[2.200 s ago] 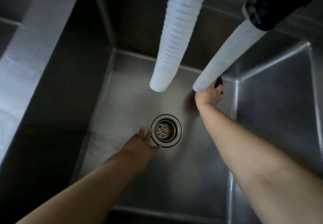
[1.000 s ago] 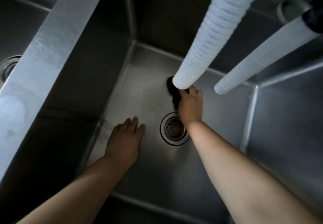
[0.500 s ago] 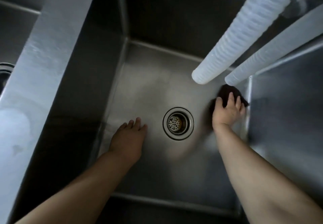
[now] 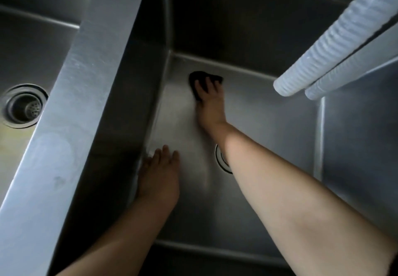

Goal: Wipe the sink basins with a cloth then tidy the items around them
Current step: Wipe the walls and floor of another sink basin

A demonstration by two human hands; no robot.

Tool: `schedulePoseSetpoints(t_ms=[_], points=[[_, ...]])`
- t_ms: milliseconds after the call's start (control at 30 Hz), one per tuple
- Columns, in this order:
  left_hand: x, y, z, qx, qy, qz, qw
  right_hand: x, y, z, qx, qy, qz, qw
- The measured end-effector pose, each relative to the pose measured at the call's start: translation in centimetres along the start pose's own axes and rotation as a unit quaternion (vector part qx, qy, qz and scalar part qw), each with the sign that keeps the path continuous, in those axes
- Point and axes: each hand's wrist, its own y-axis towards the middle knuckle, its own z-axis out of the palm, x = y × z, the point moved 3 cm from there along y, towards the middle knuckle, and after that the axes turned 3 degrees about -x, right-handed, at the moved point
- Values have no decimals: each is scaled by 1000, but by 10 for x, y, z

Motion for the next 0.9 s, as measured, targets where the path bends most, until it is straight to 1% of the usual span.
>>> schedulePoseSetpoints(t_ms=[33,100,200,300,367,433,500,567,600,667,700,767,833,900], points=[[0,0,2,7,2,4,1000,14,1,7,28,-9,-42,999],[0,1,5,24,4,10,1000,31,13,22,48,-32,-86,995],[-2,3,7,32,17,9,999,33,44,32,39,-41,-108,993],[-4,6,8,44,30,0,999,26,69,28,31,-29,-135,990],[-5,7,9,49,37,1,998,17,68,21,39,-32,-149,987],[-5,7,10,51,38,0,998,-3,60,11,20,-31,-148,988],[-5,8,11,54,41,1,998,-37,47,-4,-1,-31,-105,994],[-6,8,12,52,43,5,998,-77,31,-25,-21,-35,-23,999],[-6,8,12,51,42,6,998,-94,23,-38,-33,-44,3,998],[-7,8,12,51,40,7,998,-124,5,-63,-58,-64,14,996],[-7,7,13,51,40,7,998,-140,-5,-78,-73,-76,32,994],[-8,7,13,50,41,7,998,-178,-28,-103,-110,-83,99,985],[-8,7,14,54,43,6,998,-205,-56,-123,-123,-95,164,974],[-9,8,14,59,42,7,997,-215,-75,-132,-121,-112,196,967]])
